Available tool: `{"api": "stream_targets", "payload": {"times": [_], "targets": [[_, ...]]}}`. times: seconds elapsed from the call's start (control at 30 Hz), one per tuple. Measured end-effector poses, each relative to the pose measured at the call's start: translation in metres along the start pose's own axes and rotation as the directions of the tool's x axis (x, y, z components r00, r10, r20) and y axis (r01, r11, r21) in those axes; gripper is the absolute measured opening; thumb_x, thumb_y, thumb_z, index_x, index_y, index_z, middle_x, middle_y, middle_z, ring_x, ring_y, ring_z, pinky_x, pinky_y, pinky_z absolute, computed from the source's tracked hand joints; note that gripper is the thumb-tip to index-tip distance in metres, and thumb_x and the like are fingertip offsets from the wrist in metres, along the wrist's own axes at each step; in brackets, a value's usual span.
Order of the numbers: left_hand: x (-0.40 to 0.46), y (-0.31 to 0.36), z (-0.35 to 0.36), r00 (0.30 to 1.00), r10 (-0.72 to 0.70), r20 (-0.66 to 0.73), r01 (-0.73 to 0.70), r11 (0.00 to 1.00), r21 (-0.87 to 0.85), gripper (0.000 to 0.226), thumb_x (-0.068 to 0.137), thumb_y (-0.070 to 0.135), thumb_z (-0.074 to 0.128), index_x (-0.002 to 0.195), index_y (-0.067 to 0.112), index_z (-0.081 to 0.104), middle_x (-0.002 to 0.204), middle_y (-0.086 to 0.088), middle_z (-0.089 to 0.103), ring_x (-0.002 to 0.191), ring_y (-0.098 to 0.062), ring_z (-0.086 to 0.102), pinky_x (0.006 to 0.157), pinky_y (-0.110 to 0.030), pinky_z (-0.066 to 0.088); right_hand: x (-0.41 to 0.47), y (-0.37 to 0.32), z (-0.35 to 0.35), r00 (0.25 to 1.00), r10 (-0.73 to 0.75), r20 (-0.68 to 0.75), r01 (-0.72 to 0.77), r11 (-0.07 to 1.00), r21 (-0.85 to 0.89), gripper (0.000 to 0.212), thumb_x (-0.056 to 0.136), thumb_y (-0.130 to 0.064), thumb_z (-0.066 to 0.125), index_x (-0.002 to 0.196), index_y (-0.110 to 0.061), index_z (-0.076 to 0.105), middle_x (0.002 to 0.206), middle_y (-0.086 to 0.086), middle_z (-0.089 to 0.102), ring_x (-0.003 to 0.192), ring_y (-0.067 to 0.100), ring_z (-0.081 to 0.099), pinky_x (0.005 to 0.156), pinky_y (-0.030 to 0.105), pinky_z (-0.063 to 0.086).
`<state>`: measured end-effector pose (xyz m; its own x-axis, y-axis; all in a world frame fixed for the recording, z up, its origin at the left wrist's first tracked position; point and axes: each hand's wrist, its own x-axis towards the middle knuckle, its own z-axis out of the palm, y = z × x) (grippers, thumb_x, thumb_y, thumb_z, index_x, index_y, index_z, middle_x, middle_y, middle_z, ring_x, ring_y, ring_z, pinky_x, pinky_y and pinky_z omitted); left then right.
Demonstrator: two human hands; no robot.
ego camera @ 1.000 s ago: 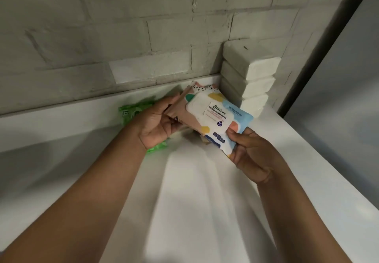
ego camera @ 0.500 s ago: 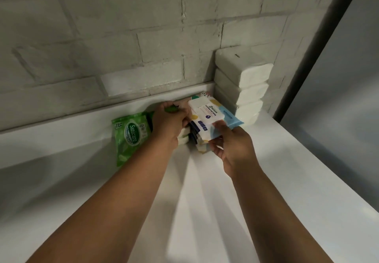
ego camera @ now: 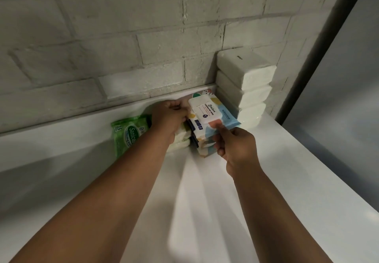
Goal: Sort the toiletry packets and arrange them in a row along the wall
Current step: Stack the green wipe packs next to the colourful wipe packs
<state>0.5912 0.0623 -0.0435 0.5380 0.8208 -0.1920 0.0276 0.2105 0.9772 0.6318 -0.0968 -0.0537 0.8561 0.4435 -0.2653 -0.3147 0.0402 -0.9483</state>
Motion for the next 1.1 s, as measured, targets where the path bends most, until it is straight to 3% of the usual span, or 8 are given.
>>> {"api": "stream_targets", "payload": {"times": [0.2,0.4,0.57,0.67,0.8,0.9,0.97,1.1], "targets": [[-0.001,0.001,0.001,1.000,-0.001,0.017,0.001,0.999,0.043,0.029,0.083,-0.003,0.068,0.110,0.004,0.061,0.105,-0.011,0.068,0.082,-0.016,0.065,0.076,-0.026,0.054,0.002,-0.002,-0.002,0.999,0.036,-0.015,-0.037,0.999,-0.037,0.042,0.076,-0.041,0.078,0.104,-0.012,0.066,0.078,0.004,0.072,0.052,0.009,0.058,0.050,0.020,0.046],[-0.011,0.003,-0.001,0.999,0.035,0.016,-0.036,0.995,0.092,0.022,0.086,0.003,0.067,0.106,0.008,0.062,0.102,-0.007,0.069,0.077,-0.009,0.065,0.067,-0.020,0.053,-0.008,0.000,0.001,0.992,0.040,-0.123,-0.035,0.998,0.042,0.050,0.072,-0.042,0.081,0.104,-0.014,0.055,0.093,0.007,0.071,0.058,0.013,0.060,0.050,0.021,0.048],[-0.027,0.001,-0.013,0.993,0.098,-0.060,-0.080,0.966,0.246,0.015,0.086,0.024,0.068,0.098,0.018,0.061,0.090,0.004,0.064,0.082,-0.014,0.061,0.085,-0.041,0.057,-0.031,0.010,0.008,0.977,-0.064,-0.203,0.043,0.993,-0.106,0.037,0.085,-0.044,0.068,0.103,-0.016,0.053,0.094,0.003,0.067,0.066,0.017,0.057,0.058,0.026,0.045],[-0.053,0.003,-0.028,0.993,0.110,-0.051,-0.093,0.960,0.266,0.011,0.088,0.024,0.064,0.095,0.016,0.062,0.087,-0.001,0.061,0.073,-0.015,0.057,0.082,-0.046,0.056,-0.050,0.012,0.019,0.987,-0.097,-0.130,0.072,0.980,-0.188,0.029,0.087,-0.039,0.066,0.097,-0.013,0.058,0.085,0.005,0.067,0.061,0.018,0.056,0.059,0.027,0.044],[-0.089,0.011,-0.058,0.991,0.105,-0.078,-0.081,0.960,0.268,0.015,0.088,0.023,0.063,0.100,0.015,0.065,0.090,-0.001,0.065,0.078,-0.018,0.060,0.084,-0.046,0.055,-0.082,0.006,0.039,0.999,-0.043,0.031,0.050,0.964,-0.262,0.022,0.088,-0.031,0.064,0.094,-0.011,0.057,0.072,0.003,0.060,0.047,0.014,0.051,0.038,0.016,0.034],[-0.120,0.014,-0.092,0.988,0.129,-0.086,-0.099,0.951,0.294,0.005,0.089,0.025,0.061,0.089,0.021,0.063,0.087,0.000,0.063,0.080,-0.017,0.059,0.084,-0.043,0.055,-0.110,0.010,0.058,0.985,0.012,0.173,0.055,0.925,-0.377,0.024,0.088,-0.032,0.064,0.096,-0.010,0.058,0.075,0.006,0.061,0.047,0.014,0.051,0.037,0.016,0.032],[-0.142,0.013,-0.119,0.983,0.157,-0.093,-0.123,0.946,0.302,0.009,0.090,0.024,0.060,0.080,0.023,0.059,0.084,0.000,0.061,0.080,-0.017,0.057,0.080,-0.041,0.054,-0.131,0.016,0.071,0.965,0.048,0.257,0.068,0.903,-0.423,0.020,0.089,-0.032,0.065,0.093,-0.014,0.057,0.073,0.004,0.061,0.049,0.014,0.051,0.036,0.015,0.032],[-0.190,0.007,-0.181,0.976,0.152,-0.157,-0.109,0.961,0.253,0.004,0.091,0.022,0.058,0.088,0.023,0.061,0.083,0.004,0.060,0.076,-0.014,0.056,0.068,-0.030,0.047,-0.179,0.033,0.097,0.914,0.112,0.389,0.097,0.872,-0.480,0.019,0.088,-0.032,0.065,0.090,-0.015,0.056,0.072,0.002,0.061,0.052,0.015,0.051,0.036,0.014,0.033]]}}
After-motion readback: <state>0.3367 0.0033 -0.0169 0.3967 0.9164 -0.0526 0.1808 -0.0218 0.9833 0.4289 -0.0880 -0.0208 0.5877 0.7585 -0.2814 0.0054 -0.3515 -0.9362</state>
